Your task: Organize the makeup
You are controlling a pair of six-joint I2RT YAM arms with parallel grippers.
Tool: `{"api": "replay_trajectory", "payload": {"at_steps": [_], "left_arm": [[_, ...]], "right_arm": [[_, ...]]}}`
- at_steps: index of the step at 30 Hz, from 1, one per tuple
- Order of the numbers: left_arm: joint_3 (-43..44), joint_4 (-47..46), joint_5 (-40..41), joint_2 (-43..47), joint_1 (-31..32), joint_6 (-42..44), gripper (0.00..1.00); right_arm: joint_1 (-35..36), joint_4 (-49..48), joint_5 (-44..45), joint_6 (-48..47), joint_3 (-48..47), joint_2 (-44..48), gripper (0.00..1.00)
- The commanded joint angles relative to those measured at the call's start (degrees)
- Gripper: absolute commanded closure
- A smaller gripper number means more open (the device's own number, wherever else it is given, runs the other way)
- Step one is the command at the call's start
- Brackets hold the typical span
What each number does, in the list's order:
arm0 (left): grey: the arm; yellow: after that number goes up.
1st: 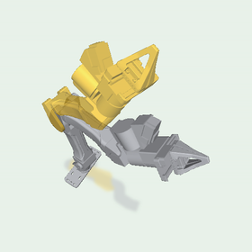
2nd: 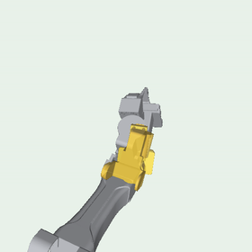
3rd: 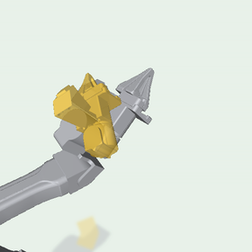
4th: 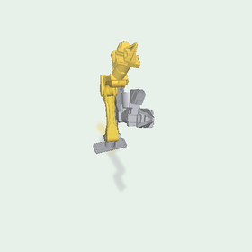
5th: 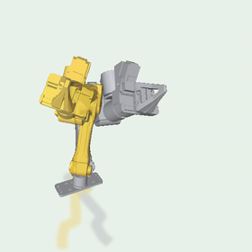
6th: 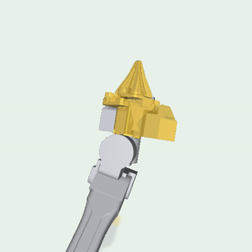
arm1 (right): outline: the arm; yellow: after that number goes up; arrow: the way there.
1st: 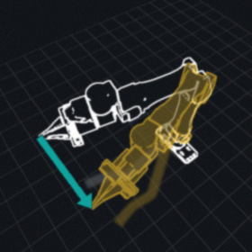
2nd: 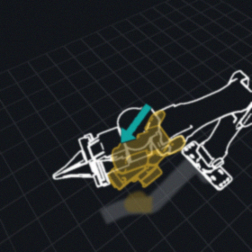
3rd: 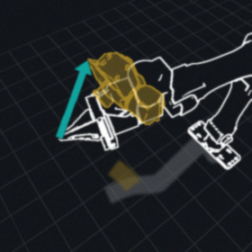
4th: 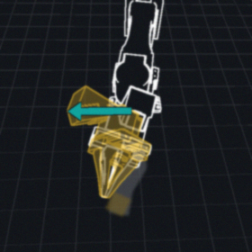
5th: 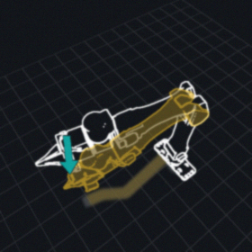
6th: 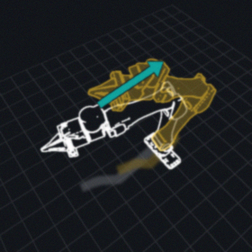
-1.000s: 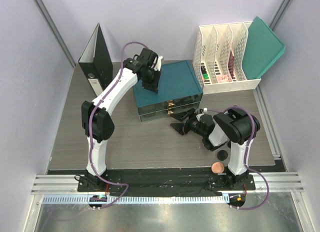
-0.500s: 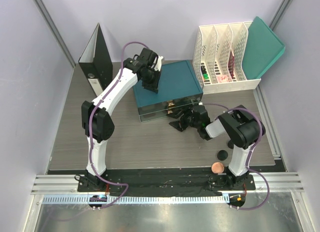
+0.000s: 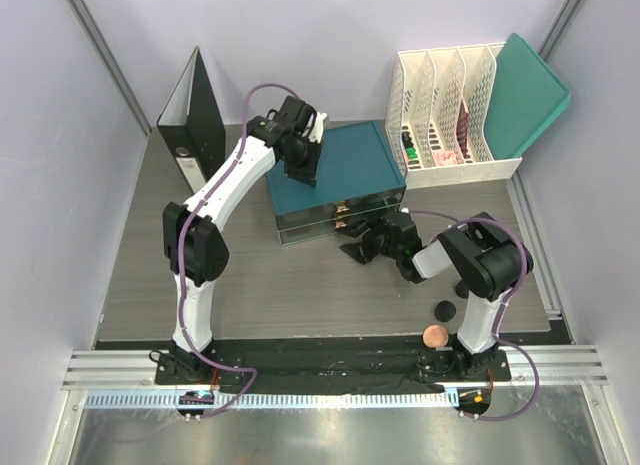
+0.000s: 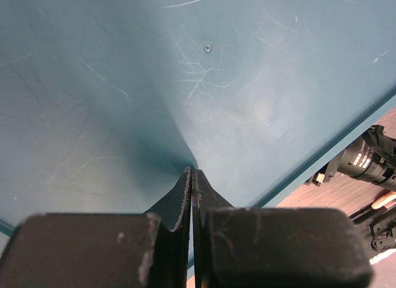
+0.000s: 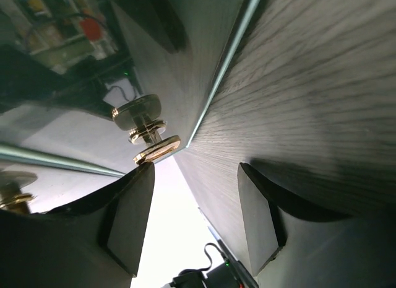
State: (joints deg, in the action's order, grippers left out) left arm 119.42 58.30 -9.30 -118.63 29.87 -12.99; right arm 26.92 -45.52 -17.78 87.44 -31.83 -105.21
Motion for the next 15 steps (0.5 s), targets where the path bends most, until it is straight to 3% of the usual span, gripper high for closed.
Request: {"api": "replay_trajectory", "payload": {"at_steps": [1, 9, 15], "left_arm": [[-2.7, 7.17, 0.07, -4.51, 0.19, 1.48, 1.0], [-2.61, 7.44, 0.16, -5.12, 0.1, 1.66, 1.0], [-2.61, 7.79, 0.07, -5.56, 0.1, 1.66, 1.0]], "right_arm": [[-0.2, -11.34, 3.72, 3.61, 0.9, -0.26, 0.37], [-0.11, -26.09, 3.46, 6.16, 2.66, -4.03, 0.36], [-0.11, -17.08, 2.84, 5.47, 0.11, -4.22, 0.37]]}}
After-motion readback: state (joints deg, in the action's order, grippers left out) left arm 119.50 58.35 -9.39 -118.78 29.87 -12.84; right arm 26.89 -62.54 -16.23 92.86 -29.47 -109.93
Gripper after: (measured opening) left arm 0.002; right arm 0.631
